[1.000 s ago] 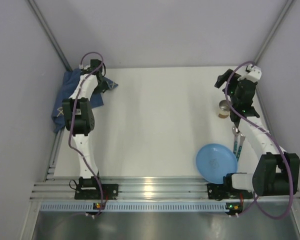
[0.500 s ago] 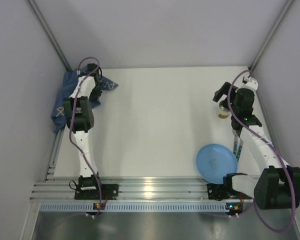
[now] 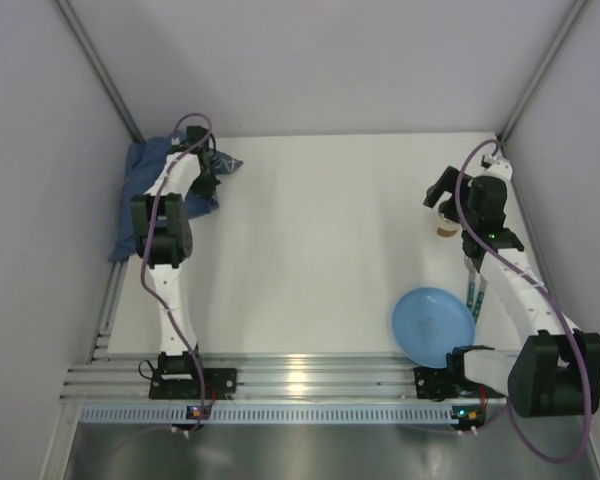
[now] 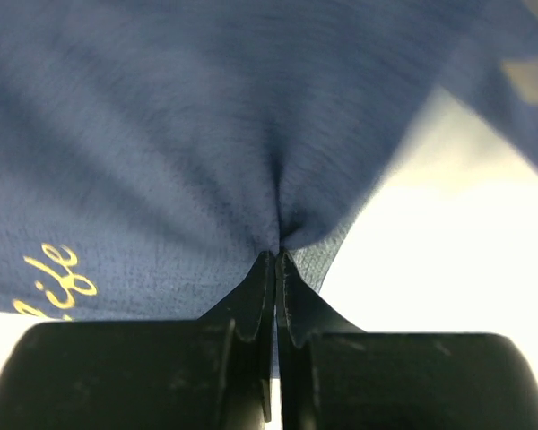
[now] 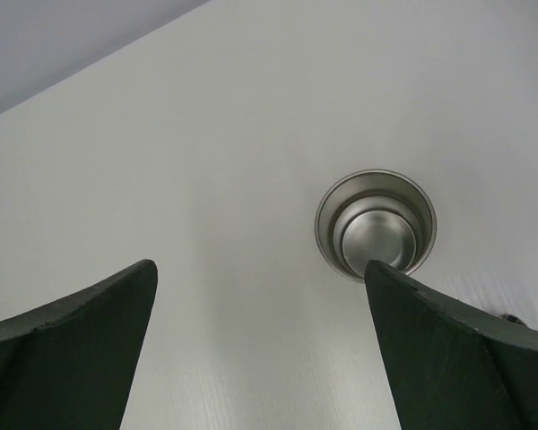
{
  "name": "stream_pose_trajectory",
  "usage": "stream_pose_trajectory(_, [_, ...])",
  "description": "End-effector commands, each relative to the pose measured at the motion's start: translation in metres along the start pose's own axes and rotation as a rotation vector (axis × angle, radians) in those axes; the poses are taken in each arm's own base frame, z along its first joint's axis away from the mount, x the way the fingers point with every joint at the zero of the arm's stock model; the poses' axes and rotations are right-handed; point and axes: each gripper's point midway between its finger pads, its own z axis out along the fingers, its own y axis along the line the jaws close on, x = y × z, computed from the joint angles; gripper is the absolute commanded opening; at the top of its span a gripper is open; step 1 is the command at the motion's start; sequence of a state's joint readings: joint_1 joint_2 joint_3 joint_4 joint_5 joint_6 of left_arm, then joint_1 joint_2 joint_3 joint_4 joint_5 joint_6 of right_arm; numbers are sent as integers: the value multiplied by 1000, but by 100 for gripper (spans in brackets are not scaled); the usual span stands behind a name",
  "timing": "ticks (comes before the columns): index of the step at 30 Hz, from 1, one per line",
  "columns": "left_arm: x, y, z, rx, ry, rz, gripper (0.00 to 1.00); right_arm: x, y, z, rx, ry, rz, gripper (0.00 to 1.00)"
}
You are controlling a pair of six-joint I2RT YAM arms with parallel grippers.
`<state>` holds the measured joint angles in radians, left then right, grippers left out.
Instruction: Set the dinner table for one person
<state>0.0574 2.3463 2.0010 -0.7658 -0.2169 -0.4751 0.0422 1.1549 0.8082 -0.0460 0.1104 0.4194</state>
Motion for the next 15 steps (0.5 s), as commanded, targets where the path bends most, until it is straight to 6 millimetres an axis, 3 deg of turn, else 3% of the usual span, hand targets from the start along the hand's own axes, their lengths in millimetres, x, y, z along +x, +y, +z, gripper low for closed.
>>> stream_pose_trajectory(1, [22,-114,-83,243,-61,198,0,-33,24,-2,-59,-63,-7,100])
stream_pose_trajectory(2, [47,-142,-97,284,-49,254,0,-34,26,-2,-63,-63,-8,100])
stream_pose_trajectory(4, [77,-167,-118,336,-29,286,0,-36,31,-1,-73,-62,-11,100])
stream_pose_trajectory(5, [107,-193,-135,380,-13,331,0,-36,33,-2,-79,-62,-13,100])
stream_pose_trajectory(9, [177,-242,-179,488,33,437,0,-32,40,-4,-94,-56,-25,100])
stream_pose_trajectory(10, [191,-255,-192,555,70,454,11,-31,42,-5,-100,-54,-33,100])
stream_pose_trajectory(11, [205,-264,-204,576,74,475,89,-31,44,-5,-103,-55,-41,100])
stream_pose_trajectory(12, [209,-269,-212,588,76,461,99,-29,46,-6,-105,-54,-53,100])
stream_pose_trajectory(15, [207,-284,-250,682,90,412,98,-26,53,-8,-117,-50,-80,100])
